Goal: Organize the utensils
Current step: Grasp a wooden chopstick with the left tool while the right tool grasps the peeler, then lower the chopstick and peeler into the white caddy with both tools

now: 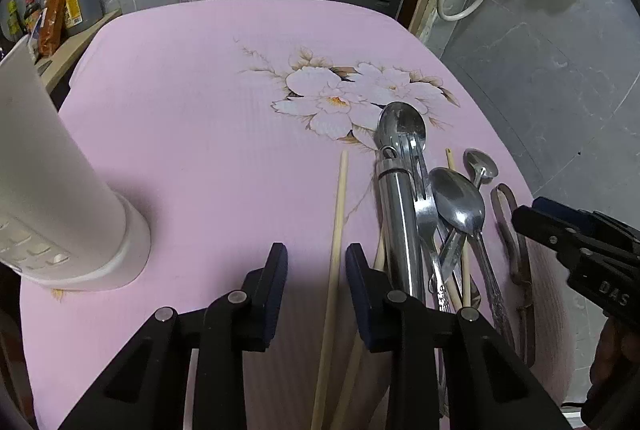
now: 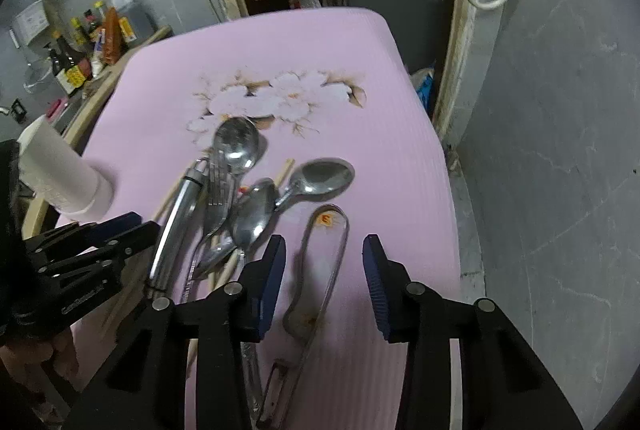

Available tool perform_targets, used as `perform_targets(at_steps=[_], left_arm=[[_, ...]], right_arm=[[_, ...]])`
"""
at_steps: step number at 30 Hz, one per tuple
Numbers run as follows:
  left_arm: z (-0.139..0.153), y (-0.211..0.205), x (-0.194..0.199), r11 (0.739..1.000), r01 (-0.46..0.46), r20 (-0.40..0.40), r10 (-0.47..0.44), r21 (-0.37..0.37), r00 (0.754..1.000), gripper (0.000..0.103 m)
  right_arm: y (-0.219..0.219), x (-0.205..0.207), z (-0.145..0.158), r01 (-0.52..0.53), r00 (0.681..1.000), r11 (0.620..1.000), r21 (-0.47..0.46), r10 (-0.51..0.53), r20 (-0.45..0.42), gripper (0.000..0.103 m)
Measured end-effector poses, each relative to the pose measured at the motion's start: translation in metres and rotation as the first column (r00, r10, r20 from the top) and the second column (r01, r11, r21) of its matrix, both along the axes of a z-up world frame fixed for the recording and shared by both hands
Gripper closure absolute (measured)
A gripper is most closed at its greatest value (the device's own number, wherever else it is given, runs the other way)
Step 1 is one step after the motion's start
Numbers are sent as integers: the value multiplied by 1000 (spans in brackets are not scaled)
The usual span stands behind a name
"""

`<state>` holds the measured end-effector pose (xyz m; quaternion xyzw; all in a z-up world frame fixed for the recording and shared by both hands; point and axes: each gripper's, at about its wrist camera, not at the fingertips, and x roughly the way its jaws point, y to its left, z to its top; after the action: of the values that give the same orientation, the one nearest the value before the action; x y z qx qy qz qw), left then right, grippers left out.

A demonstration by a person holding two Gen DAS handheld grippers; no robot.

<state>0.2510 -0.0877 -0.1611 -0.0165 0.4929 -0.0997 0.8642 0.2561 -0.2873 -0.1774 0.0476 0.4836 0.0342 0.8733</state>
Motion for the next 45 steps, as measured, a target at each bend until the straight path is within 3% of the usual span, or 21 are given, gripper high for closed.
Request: perform_targets(at_steps=[7, 16, 21, 22, 27, 33, 40, 45], left_arm=[[-3, -4, 12, 1000, 15, -23, -15, 16, 1000, 74], [0, -13, 25, 990, 109, -84, -101, 91, 991, 74], [0, -23, 32, 978, 176, -142, -159, 113, 977, 95], [1, -22, 34, 978, 180, -156, -162, 109, 974, 96], [6, -6, 39, 989, 148, -190, -145, 0, 971, 98], [34, 8, 18, 982, 151, -105, -163, -115, 981, 98], [81, 31, -15, 970, 125, 39, -120, -209, 992, 98], [116, 54, -26, 958, 87, 154, -46, -272, 987, 98]], right_arm=[[3, 8, -14, 13, 999, 1000, -8, -13, -42, 71], [9, 14, -18, 4, 998, 999, -37, -6, -67, 71], [10, 19, -18, 26, 996, 999, -27, -28, -88, 76], [9, 20, -18, 34, 995, 999, -16, -35, -96, 80], [1, 23, -15, 67, 990, 996, 53, -60, -126, 81], [-6, 10, 0, 68, 995, 989, 134, -57, -85, 81], [-7, -15, 44, 38, 997, 987, 157, -49, 66, 82], [3, -33, 92, -32, 976, 986, 164, -4, 217, 82]])
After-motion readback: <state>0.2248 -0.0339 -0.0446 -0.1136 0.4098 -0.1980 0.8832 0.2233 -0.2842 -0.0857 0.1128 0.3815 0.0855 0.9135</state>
